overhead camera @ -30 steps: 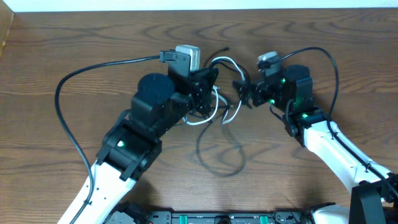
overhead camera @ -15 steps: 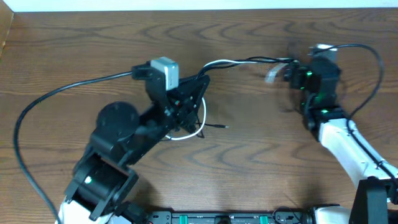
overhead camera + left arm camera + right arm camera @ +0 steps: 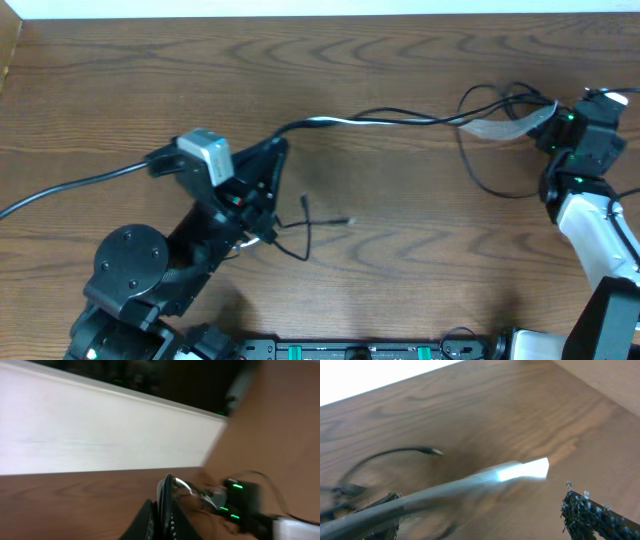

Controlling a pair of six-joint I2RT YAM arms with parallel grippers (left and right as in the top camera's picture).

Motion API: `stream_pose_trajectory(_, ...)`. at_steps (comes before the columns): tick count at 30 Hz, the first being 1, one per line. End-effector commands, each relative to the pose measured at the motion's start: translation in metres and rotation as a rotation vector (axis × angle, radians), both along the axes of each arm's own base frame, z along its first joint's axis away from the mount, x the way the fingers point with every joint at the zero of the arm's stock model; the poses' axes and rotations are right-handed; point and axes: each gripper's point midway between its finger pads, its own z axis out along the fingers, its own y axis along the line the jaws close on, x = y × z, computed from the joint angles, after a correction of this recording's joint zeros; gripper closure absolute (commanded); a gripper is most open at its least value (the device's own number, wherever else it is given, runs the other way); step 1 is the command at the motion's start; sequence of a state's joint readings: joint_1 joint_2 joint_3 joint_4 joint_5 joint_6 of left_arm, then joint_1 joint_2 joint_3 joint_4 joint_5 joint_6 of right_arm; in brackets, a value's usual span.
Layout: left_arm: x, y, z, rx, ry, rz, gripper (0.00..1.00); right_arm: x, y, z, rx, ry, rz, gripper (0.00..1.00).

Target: Untangle cables

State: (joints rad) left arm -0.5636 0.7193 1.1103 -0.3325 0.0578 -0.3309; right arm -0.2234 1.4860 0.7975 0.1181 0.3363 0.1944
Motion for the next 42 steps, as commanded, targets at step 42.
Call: stream_pose_trajectory(42,0.035,0.130,-0.067,0.365,0.196,0.821,0.92,-0.021,0.129,-0.029,0.115,0.095,1.082,0.01)
